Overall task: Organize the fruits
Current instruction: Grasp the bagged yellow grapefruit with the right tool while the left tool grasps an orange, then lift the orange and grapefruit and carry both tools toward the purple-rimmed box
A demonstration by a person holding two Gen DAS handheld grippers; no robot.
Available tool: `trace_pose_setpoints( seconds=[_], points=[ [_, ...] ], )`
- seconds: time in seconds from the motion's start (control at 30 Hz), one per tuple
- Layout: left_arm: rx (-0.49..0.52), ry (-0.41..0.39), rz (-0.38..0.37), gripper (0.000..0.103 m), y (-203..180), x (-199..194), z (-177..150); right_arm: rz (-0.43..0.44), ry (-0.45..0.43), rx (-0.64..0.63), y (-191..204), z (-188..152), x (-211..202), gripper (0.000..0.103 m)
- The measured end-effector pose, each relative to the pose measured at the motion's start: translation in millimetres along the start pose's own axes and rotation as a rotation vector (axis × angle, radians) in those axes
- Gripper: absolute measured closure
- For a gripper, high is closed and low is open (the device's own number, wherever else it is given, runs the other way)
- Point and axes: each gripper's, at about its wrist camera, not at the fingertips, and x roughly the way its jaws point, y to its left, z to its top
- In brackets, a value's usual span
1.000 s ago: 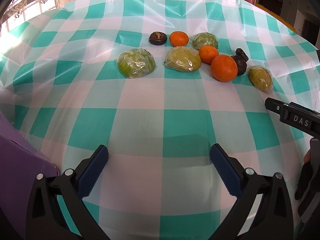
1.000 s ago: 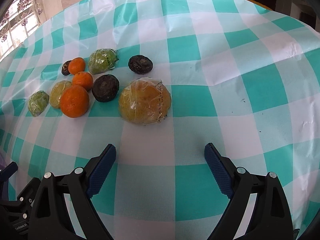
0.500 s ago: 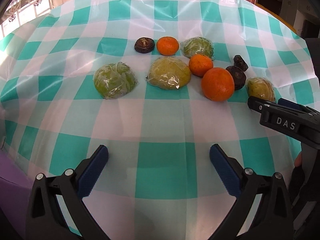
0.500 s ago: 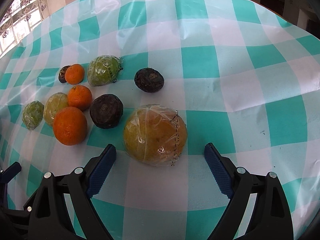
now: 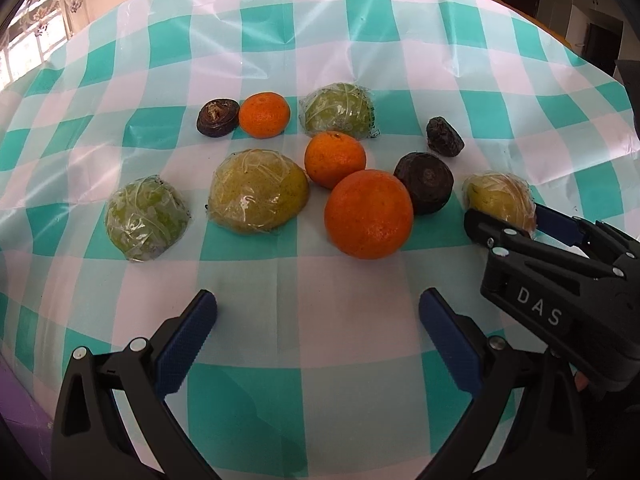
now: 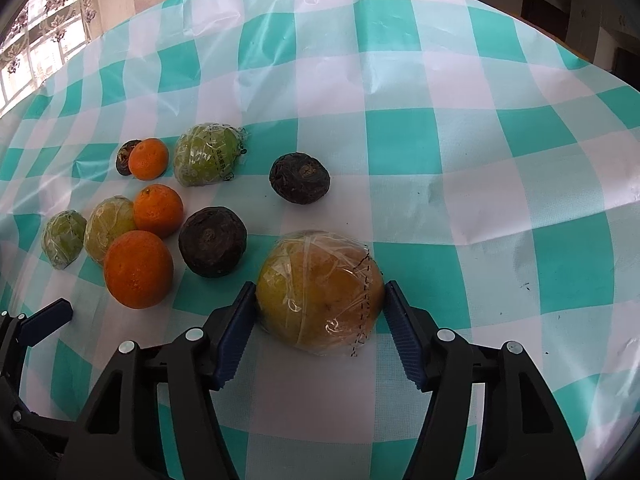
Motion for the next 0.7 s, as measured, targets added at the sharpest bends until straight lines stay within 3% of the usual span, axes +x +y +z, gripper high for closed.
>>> trace_pose_setpoints(
  seconds=[0.13, 0.4, 0.5, 0.7],
  points=[
    [-0.007, -0.02, -0.007, 0.011, -9, 6, 13, 0.017, -0.02, 0.132, -26, -2, -4, 0.041],
    [0.048, -0.042, -0.012, 0.033, -27, 10, 23, -0.023, -0.009, 0.11, -21, -3, -1, 0.041],
    [0.056, -0.058, -0.008, 0.058, -29, 6, 20, -0.034, -0.011, 0.116, -18, -4, -1, 0.041],
    [-0.033, -0.073, -0.104, 0.06, -10, -1, 15, 0.009, -0.053, 0.16, -27, -5, -6, 0.041]
  ],
)
